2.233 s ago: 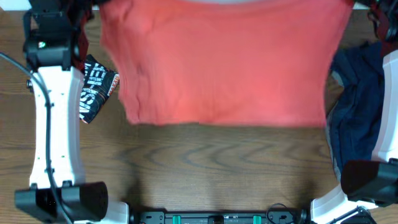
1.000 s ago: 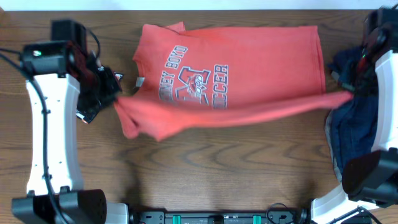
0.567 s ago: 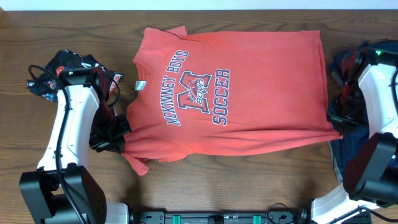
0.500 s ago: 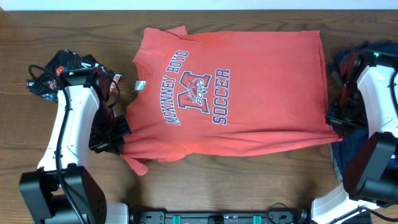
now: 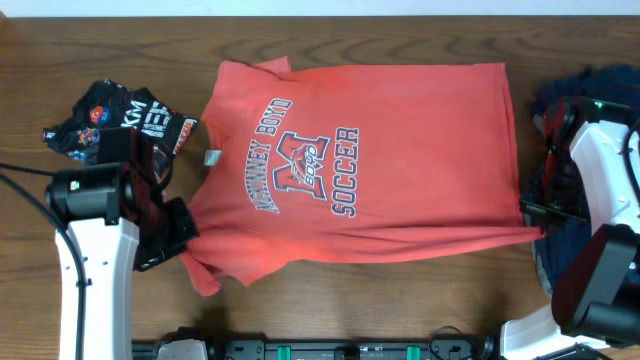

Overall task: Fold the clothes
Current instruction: 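Lay the shirt down and fold its bottom edge upward with both grippers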

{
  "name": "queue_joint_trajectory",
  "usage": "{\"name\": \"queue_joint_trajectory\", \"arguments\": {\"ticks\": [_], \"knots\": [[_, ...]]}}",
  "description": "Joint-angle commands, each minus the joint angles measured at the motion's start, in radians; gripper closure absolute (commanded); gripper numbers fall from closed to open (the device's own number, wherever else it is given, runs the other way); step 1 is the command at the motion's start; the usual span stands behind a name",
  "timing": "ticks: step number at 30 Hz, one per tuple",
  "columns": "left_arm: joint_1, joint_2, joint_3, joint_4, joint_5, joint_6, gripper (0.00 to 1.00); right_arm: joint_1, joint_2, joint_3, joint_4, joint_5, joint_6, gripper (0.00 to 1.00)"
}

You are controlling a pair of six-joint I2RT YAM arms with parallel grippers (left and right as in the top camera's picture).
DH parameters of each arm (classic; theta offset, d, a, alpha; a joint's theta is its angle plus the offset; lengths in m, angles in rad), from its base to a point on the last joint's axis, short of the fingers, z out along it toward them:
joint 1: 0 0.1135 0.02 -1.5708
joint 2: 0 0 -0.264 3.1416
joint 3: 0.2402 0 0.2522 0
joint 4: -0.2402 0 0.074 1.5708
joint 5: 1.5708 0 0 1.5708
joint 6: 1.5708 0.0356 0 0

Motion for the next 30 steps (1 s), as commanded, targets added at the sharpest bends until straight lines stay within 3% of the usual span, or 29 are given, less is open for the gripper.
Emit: {"name": "queue_joint_trajectory", "arguments": {"ticks": [1,15,30], "knots": [[0.005,0.005,-0.003,0.069,-0.023,-0.016,0.94,-0.005,-0.021,-0.001,0.061,-0.006,0.021,0.99],[0.005,0.252,-0.023,0.53,-0.014,-0.043,0.94,-0.004,-0.019,-0.001,0.497,-0.102,0.02,0.99],[0.002,0.503,-0.023,0.847,0.068,-0.043,0.94,0.005,0.051,-0.003,0.67,-0.112,0.02,0.99]]}}
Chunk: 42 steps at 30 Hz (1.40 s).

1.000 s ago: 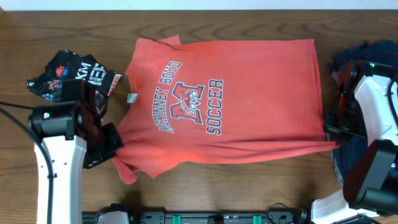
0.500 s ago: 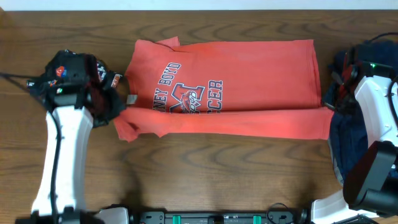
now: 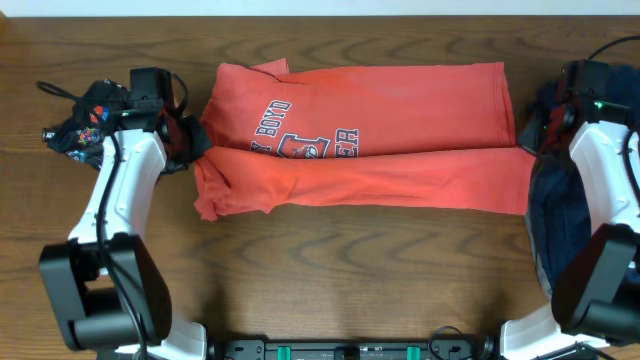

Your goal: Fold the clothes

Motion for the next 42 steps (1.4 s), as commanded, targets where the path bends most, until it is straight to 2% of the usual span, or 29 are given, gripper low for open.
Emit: {"name": "queue_joint_trajectory", "arguments": {"ticks": [1,15,16,17,18,19,23,28,29,31,32,33,39,40,42], "knots": [[0.003,0.034,-0.005,0.029,0.04,-0.013,0.94,0.006,0.047,-0.002,0.016,0.018,0.013,0.99],[0.002,0.071,-0.005,0.073,0.042,-0.013,0.94,0.009,0.139,-0.002,0.14,0.017,0.013,0.98],[0.002,0.071,-0.005,0.072,0.056,-0.012,0.76,0.009,0.142,-0.002,0.146,0.013,0.013,0.95],[0.003,0.071,-0.005,0.068,0.076,-0.011,0.42,0.009,0.143,-0.002,0.155,0.002,0.013,0.86],[0.003,0.071,-0.005,0.06,0.104,0.004,0.18,0.009,0.144,-0.002,0.165,-0.013,0.013,0.76],[0.003,0.07,-0.005,0.047,0.13,0.023,0.02,0.009,0.144,-0.002,0.174,-0.027,0.012,0.67],[0.003,0.068,-0.005,-0.047,0.143,0.033,0.02,0.009,0.144,-0.002,0.184,-0.063,-0.014,0.65],[0.003,0.062,-0.005,-0.246,0.143,0.078,0.02,0.009,0.145,-0.002,0.129,-0.064,-0.025,0.66],[0.003,0.062,-0.005,-0.296,0.14,0.09,0.02,0.009,0.145,-0.002,0.105,-0.065,-0.025,0.72],[0.003,0.062,-0.005,-0.373,0.14,0.101,0.02,0.009,0.147,-0.003,0.058,-0.068,-0.025,0.92],[0.003,0.062,-0.005,-0.402,0.14,0.101,0.02,0.009,0.151,-0.006,0.039,-0.068,-0.026,0.99],[0.002,0.062,-0.005,-0.42,0.14,0.101,0.02,0.009,0.154,-0.01,0.03,-0.068,-0.034,0.99],[0.002,0.063,-0.056,-0.384,0.121,0.111,0.02,0.01,0.171,-0.102,0.087,-0.089,-0.052,0.99],[0.002,0.063,-0.075,-0.363,0.121,0.111,0.05,0.01,0.171,-0.125,0.109,-0.105,-0.063,0.99],[0.002,0.063,-0.114,-0.317,0.122,0.11,0.19,0.01,0.171,-0.16,0.146,-0.113,-0.066,0.99]]}}
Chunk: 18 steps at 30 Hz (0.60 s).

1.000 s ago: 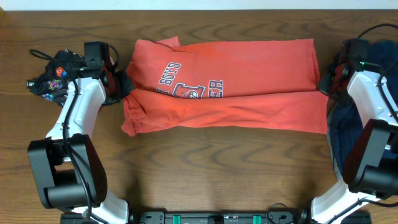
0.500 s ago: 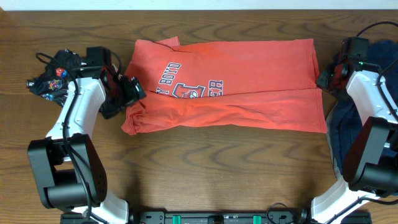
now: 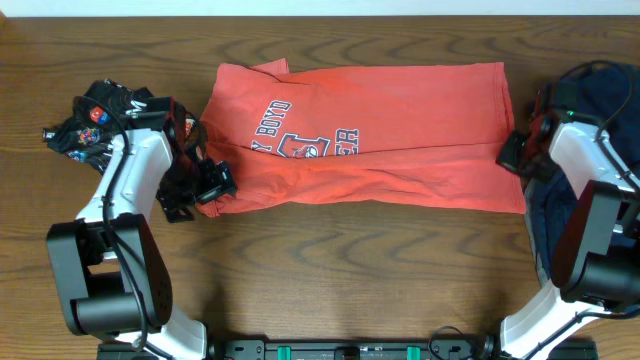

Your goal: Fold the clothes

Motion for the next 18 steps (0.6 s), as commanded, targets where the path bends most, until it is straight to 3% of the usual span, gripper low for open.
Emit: {"name": "queue_joint_trajectory", "arguments": {"ticks": [1,4,10,18], "knots": [[0.002,0.006,-0.067,0.047,-0.005,0.021,0.28,0.006,0.013,-0.055,0.036,-0.027,-0.028,0.99],[0.002,0.006,-0.113,0.116,-0.006,0.021,0.45,0.006,0.013,-0.081,0.071,-0.027,-0.028,0.99],[0.002,0.006,-0.119,0.161,-0.031,0.021,0.52,0.006,0.013,-0.087,0.08,-0.026,-0.028,0.99],[0.002,0.006,-0.119,0.176,-0.074,0.022,0.51,0.006,0.013,-0.088,0.08,-0.026,-0.028,0.99]]}}
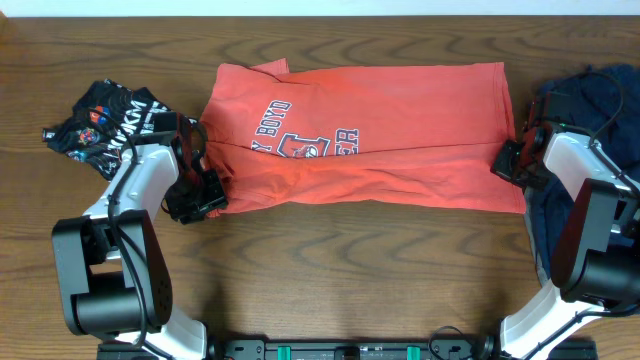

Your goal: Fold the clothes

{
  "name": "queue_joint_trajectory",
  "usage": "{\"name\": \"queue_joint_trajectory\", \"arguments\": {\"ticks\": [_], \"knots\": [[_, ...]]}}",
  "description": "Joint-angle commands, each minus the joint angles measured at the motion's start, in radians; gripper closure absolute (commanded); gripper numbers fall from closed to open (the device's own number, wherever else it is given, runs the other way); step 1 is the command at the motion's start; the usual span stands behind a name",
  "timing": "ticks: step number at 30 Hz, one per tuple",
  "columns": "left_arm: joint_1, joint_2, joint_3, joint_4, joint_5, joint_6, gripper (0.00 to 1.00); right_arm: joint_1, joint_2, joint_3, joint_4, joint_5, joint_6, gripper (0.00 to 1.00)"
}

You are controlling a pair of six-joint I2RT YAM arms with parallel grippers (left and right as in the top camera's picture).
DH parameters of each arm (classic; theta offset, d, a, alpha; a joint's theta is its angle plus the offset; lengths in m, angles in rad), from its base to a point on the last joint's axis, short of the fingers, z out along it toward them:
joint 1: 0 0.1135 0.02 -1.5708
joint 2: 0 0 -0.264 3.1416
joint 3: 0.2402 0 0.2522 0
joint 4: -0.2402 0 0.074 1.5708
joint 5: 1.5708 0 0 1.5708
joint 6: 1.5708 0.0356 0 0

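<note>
A red-orange T-shirt point(400, 110) with a navy and white soccer print lies flat across the far half of the table. Its lower part is folded up over the print, which leaves a long band point(380, 180) along the near side. My left gripper point(203, 196) sits at the shirt's near left corner, over the tucked sleeve. My right gripper point(507, 162) is at the shirt's right edge, where the folded hem ends. From overhead the fingers of both are too dark and small to read.
A crumpled black printed garment point(105, 115) lies at the far left, just behind the left arm. A dark blue garment point(600, 95) is heaped at the right edge under the right arm. Bare wood table point(350, 270) fills the near half.
The left gripper has shifted slightly left and toward the near edge, at the shirt's left corner. The right gripper has moved a little nearer along the right edge. The shirt looks unchanged.
The shirt first lay spread open, with both grippers at its near corners. Then its lower part lay folded up over the print, a sleeve sticking out at the near left. Later the left gripper was at that sleeve, which was tucked in. It stays tucked now.
</note>
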Motion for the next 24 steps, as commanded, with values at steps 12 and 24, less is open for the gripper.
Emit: {"name": "queue_joint_trajectory", "arguments": {"ticks": [12,24], "knots": [[0.005,0.006,-0.018,0.023,-0.159,0.002,0.94,0.004,0.013,-0.023,0.0,0.005,-0.012,0.99],[0.005,-0.002,-0.007,0.018,-0.534,0.018,0.91,0.004,0.013,-0.023,-0.002,0.053,-0.011,0.99]]}}
